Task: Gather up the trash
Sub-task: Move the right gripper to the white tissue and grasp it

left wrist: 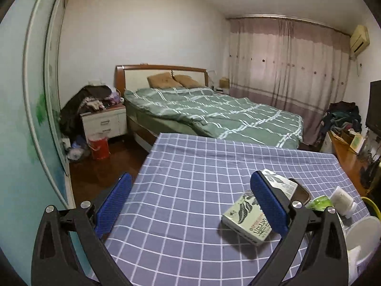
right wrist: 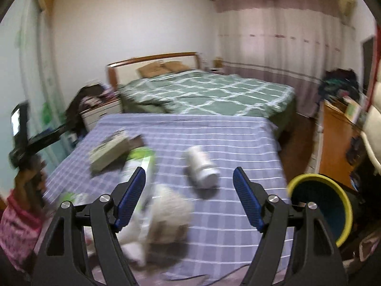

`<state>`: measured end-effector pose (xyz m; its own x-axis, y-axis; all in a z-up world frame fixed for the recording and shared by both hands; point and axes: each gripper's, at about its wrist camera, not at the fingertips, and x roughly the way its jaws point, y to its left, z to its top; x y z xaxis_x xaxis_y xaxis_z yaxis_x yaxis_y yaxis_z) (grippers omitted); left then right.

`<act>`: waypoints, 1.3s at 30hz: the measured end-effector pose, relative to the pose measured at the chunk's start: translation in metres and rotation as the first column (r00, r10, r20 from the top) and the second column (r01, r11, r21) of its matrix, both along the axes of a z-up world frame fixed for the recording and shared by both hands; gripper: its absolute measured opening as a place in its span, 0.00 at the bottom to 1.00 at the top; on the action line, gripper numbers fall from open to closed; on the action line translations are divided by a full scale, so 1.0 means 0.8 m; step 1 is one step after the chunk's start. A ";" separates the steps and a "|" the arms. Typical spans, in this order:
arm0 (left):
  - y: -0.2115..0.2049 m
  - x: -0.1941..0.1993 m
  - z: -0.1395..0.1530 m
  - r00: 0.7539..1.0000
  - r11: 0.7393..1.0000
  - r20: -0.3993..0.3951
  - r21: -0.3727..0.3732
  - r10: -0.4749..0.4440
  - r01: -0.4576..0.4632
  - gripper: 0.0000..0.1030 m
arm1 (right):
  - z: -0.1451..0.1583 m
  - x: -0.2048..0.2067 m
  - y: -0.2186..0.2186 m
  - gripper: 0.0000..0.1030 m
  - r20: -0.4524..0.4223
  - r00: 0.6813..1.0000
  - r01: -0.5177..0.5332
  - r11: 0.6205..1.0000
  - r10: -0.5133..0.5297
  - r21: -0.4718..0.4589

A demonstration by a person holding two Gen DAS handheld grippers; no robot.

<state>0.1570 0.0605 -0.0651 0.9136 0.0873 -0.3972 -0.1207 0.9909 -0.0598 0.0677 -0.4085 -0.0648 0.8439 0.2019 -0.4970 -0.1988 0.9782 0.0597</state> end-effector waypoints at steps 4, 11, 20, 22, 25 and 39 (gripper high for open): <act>0.006 -0.007 0.004 1.000 1.000 0.001 -0.030 -0.002 0.002 0.95 | -0.013 -0.019 0.048 0.70 -0.015 0.991 -0.131 0.991 0.131 -0.005; 0.012 -0.004 0.005 1.000 0.997 -0.007 -0.079 -0.020 0.020 0.95 | -0.043 -0.028 0.110 0.70 -0.082 0.961 -0.268 0.963 0.266 -0.022; 0.010 -0.004 0.002 0.999 0.996 -0.007 -0.082 -0.037 0.036 0.95 | -0.078 -0.005 0.128 0.49 -0.184 0.948 -0.273 0.961 0.259 -0.052; 0.009 -0.005 0.002 0.999 0.996 -0.008 -0.078 -0.039 0.038 0.95 | -0.080 -0.005 0.128 0.34 -0.198 0.945 -0.279 0.958 0.261 -0.067; 0.006 -0.006 0.006 0.999 0.997 -0.007 -0.072 -0.040 0.040 0.95 | -0.084 -0.004 0.130 0.05 -0.218 0.933 -0.306 0.951 0.288 -0.054; 0.002 -0.006 0.006 0.999 0.997 -0.011 -0.067 -0.044 0.043 0.95 | 0.023 -0.020 0.090 0.04 -0.012 0.930 -0.363 0.921 0.368 0.138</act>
